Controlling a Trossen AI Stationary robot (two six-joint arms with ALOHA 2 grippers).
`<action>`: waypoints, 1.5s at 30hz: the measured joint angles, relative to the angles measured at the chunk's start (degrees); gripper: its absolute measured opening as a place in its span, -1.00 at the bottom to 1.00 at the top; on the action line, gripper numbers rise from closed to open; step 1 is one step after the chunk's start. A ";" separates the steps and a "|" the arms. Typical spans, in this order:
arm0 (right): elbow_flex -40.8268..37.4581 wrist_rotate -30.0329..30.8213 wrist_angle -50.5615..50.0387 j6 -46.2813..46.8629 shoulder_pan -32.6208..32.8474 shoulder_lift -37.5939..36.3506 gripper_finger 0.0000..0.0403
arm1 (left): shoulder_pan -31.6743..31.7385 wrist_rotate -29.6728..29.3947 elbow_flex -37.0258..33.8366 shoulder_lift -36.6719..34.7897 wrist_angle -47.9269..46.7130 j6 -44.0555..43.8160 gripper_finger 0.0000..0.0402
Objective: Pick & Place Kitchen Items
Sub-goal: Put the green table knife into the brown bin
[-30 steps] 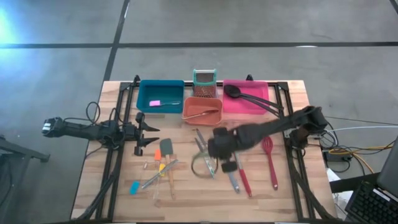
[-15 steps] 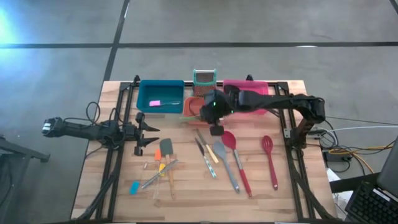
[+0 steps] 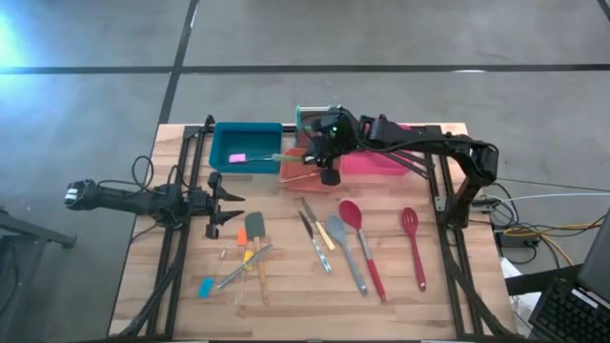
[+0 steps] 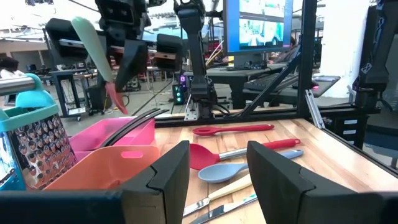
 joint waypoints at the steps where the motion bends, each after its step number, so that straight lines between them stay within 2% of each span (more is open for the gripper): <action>1: -0.06 -0.06 0.15 -0.36 -0.26 0.00 -0.73 | 0.00 0.00 0.00 0.00 0.02 0.00 -0.18; 5: -1.28 -0.21 2.08 -0.93 -1.03 0.00 -0.73 | -0.01 0.00 0.00 0.00 0.00 0.00 -0.18; 10: -6.46 -1.53 8.72 -1.27 -1.60 0.11 -0.73 | -0.02 0.00 0.00 0.02 0.02 0.00 -0.18; 17: -10.56 -1.81 13.34 -3.04 -2.12 5.64 -0.73 | -0.01 0.00 0.00 0.04 -0.01 0.00 -0.18; 28: -7.22 -3.04 12.96 -10.20 -3.80 15.40 -0.73 | 0.00 0.00 0.00 0.29 -0.01 0.00 -0.18; 31: -7.33 -4.64 10.75 -11.30 -4.30 16.26 -0.73 | 0.00 0.00 0.00 0.35 -0.04 0.00 -0.18; 45: -7.34 -4.80 9.09 -14.59 -5.62 16.94 -0.73 | -0.01 0.00 0.00 0.46 -0.06 0.00 -0.18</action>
